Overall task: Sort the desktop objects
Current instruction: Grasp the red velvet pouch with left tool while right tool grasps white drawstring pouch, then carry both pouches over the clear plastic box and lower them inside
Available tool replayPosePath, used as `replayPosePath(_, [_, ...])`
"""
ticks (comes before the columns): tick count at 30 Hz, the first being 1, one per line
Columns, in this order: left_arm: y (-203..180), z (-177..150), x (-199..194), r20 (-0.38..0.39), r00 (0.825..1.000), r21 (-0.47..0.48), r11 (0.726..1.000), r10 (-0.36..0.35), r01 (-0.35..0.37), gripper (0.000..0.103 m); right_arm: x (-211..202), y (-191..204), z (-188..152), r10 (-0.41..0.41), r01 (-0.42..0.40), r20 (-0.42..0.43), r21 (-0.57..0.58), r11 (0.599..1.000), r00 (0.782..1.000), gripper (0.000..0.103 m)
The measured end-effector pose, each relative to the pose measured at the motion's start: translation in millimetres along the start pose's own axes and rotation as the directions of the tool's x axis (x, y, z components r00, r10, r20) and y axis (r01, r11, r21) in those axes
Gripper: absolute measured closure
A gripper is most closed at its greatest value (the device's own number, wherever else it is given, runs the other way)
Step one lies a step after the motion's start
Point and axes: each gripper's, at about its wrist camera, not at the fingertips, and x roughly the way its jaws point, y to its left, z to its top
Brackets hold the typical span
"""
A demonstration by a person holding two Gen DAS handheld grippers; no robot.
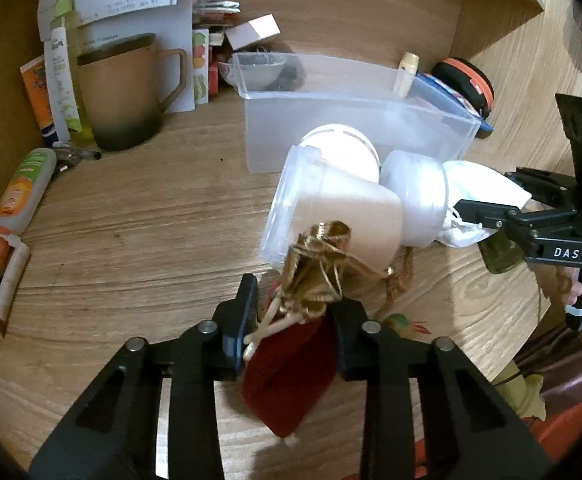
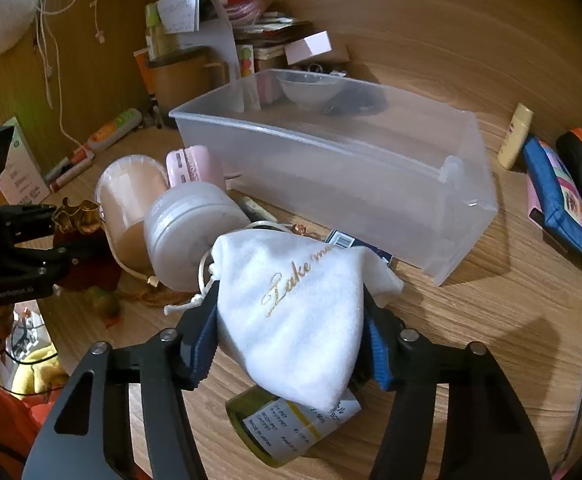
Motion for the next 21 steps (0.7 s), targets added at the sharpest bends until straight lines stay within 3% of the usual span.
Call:
replayPosePath(7, [-4, 1, -16, 0.036, 0.999, 0.011, 1.000, 0.004, -0.004, 0.085, -9, -13, 1, 0.031, -0.032, 0.023, 0.066, 0.997, 0.999, 0.051])
replayPosePath(21, [6, 12, -44, 0.113, 0.993, -0.013, 0.999, 0.036, -0.035, 0.085, -44, -35, 4, 0.029, -0.051, 0.141, 0.154, 0.987, 0.990, 0.052])
